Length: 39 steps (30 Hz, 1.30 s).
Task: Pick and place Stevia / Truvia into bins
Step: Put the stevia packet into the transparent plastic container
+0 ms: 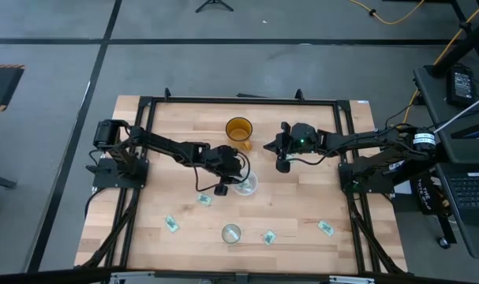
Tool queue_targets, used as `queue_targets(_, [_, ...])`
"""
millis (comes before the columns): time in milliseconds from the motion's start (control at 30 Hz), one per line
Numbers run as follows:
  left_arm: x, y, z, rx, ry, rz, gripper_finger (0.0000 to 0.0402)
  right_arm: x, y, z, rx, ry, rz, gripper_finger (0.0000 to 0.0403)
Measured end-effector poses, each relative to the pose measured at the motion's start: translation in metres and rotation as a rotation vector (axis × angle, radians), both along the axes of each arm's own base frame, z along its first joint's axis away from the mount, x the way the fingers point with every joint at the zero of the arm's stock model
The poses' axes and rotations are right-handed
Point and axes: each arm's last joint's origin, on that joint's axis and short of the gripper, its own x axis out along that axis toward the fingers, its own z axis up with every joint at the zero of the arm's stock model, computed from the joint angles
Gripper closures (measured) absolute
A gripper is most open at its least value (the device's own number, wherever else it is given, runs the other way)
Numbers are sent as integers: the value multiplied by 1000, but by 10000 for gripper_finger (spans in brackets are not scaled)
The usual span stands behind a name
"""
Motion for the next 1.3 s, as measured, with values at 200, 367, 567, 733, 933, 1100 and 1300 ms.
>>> queue_targets(200, [-15,-11,6,116,101,-4,394,-1,5,-3,-14,40,-12,386])
queue_targets(367, [-29,-17,10,123,93,-20,400,-7,3,-12,-30,162,-84,386])
queue_targets(567, [-51,-14,13,111,21,8,400,-11,4,-17,38,209,-128,386])
queue_targets(733, [-72,-11,15,112,-80,29,399,-12,4,-18,117,203,-183,386])
queue_targets(933, [-93,-9,15,108,-146,57,400,-13,4,-18,149,231,-205,362])
queue_targets(1100, [-109,-6,8,132,-231,66,400,-15,5,-20,198,259,-242,315])
queue_targets(1300, [-121,7,5,128,-313,133,399,-21,6,-25,262,319,-296,267])
